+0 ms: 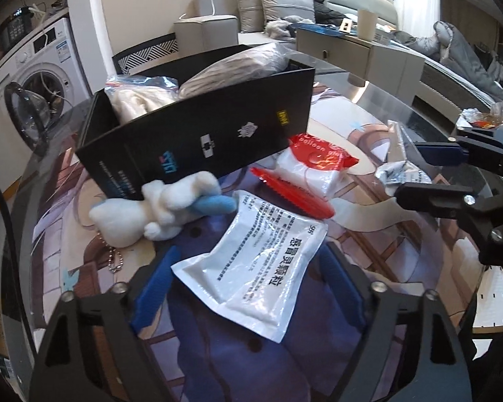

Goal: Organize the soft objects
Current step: 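Grasp the second white sachet with the left tool, then carry both sachets over the black box and open both tools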

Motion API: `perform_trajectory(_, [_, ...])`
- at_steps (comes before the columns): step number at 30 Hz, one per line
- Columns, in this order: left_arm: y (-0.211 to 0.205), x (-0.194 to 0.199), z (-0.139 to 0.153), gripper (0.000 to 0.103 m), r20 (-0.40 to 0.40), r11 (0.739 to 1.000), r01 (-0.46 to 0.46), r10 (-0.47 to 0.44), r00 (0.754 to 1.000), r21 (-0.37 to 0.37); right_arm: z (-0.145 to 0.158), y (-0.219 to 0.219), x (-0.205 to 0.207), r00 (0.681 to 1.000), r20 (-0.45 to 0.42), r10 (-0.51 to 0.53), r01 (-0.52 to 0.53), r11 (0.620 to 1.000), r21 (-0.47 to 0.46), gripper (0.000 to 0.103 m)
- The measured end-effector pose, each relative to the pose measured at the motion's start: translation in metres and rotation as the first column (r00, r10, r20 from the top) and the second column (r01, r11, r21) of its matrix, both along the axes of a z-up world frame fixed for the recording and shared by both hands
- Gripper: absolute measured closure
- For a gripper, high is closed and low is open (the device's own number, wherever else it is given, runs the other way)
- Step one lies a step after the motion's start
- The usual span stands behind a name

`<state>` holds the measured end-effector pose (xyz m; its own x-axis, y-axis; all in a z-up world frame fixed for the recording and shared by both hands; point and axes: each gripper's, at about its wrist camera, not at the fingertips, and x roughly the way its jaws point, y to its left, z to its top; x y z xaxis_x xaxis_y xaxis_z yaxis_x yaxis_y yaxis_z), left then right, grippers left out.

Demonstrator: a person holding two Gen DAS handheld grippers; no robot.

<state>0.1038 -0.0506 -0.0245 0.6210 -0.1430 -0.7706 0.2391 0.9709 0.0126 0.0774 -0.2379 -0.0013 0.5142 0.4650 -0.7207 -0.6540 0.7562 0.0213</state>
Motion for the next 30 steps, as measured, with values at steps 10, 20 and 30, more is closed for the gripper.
perform_trajectory(10, [-0.002,-0.015,0.007,0.057,0.04,0.999,0.043,-0.043,0.998,-0.009,0.003,0.003,-0.004,1.0,0.011,0.009,-0.009,1.0,0.005,0.058])
perform_trajectory(20, [0.005,-0.024,0.012,0.063,0.054,0.998,0.037,-0.035,0.998,-0.054,0.014,0.005,-0.011,0.999,0.045,0.013,-0.014,1.0,0.021,0.058])
perform_trajectory(30, [0.016,-0.032,0.032,0.063,0.107,0.994,0.015,-0.004,0.994,-0.107,0.025,0.004,-0.012,0.997,0.074,0.011,-0.013,0.999,0.037,0.058])
